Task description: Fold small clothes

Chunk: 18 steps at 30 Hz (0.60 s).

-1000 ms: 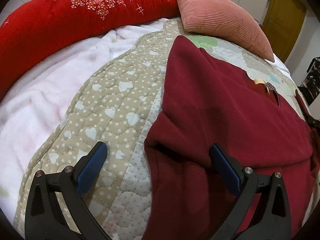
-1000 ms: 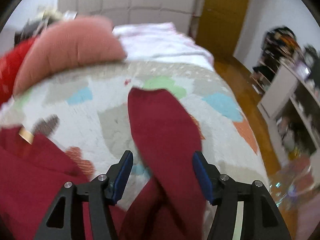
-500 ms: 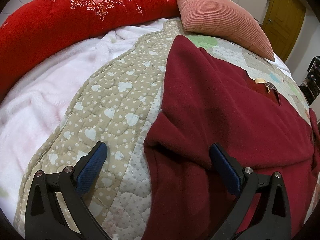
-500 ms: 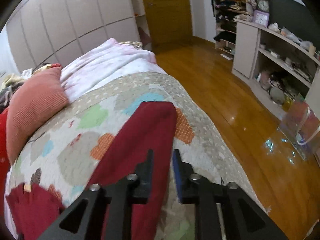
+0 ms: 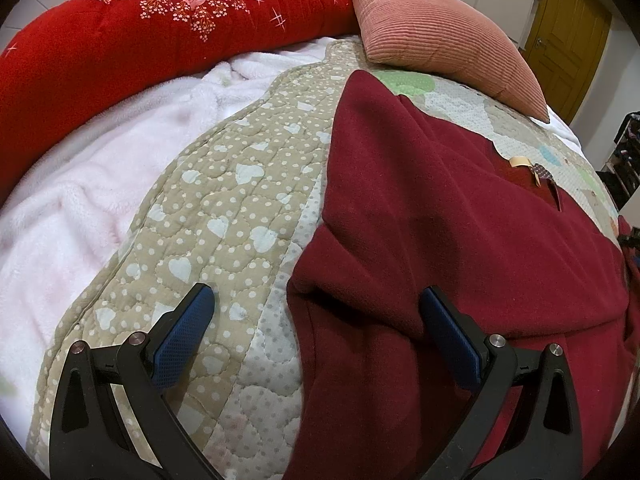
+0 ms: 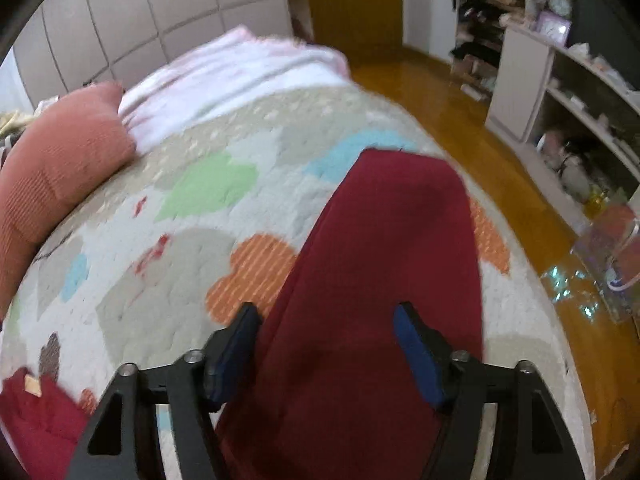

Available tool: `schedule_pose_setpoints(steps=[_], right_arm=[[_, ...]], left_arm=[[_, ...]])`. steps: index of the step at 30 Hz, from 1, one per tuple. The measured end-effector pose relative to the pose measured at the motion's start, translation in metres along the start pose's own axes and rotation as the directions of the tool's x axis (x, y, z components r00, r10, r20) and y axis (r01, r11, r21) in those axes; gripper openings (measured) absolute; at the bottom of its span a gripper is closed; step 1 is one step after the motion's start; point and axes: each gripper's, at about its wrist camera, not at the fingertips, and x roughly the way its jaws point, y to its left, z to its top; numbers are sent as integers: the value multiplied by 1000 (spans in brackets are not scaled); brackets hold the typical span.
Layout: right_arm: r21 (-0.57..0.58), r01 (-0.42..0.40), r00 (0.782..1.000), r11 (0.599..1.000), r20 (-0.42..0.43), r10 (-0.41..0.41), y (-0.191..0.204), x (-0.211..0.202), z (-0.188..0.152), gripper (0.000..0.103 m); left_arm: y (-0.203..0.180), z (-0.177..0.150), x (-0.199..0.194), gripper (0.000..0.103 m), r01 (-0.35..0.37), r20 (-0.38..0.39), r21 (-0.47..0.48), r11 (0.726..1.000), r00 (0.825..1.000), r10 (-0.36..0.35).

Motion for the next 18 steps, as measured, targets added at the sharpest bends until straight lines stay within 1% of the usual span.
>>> schedule_pose_setpoints(steps=[1,2,3,4,6,8,9,10,11,13,15,16,17,18], right_arm=[[-4,1,1000,1000,1,-1,-1,-2,-1,43],[-15,-20,1000,1000,6,21,-4,-6,-2,23],[-20,-46,999,999,12,46,-7,-10,-2,13],[-16,-82,996,996,23,82,-12,-17,-3,7],[-4,-135,988,991,77,135,-19,-44,-4,7],[-16,-204,973,979,109,205,-19,-68,0,7],[-31,-258,957,966,130,260,-15,-85,2,7],[-45,-292,945,955,141,295,-9,-96,1,7],[-86,-354,918,931,156,364,4,-118,1,7],[-174,-432,873,885,164,459,31,-152,-5,7],[-263,-490,829,831,153,537,63,-179,-12,7],[-317,-527,797,788,136,588,83,-194,-19,7],[-376,-568,756,732,113,645,106,-209,-29,7],[-413,-593,727,691,95,680,123,-218,-38,7]], left_arm=[[0,0,0,103,1,0,0,1000,1000,-1],[0,0,0,103,2,0,0,1000,1000,-2],[0,0,0,103,1,1,0,1000,1000,-1],[0,0,0,103,2,1,0,1000,1000,-2],[0,0,0,103,3,1,-2,1000,1000,-3],[1,1,0,103,9,1,-5,1000,1000,-9],[2,1,-1,103,16,-1,-8,1000,1000,-16],[4,2,-2,103,31,-6,-13,999,999,-31],[7,3,-4,103,53,-15,-18,998,998,-53],[16,7,-14,102,102,-24,-39,994,994,-103],[26,8,-27,102,109,-2,-67,992,994,-110],[30,9,-33,102,108,12,-77,991,994,-107],[35,10,-39,102,106,25,-85,991,994,-104],[39,12,-44,102,104,35,-94,990,994,-101]])
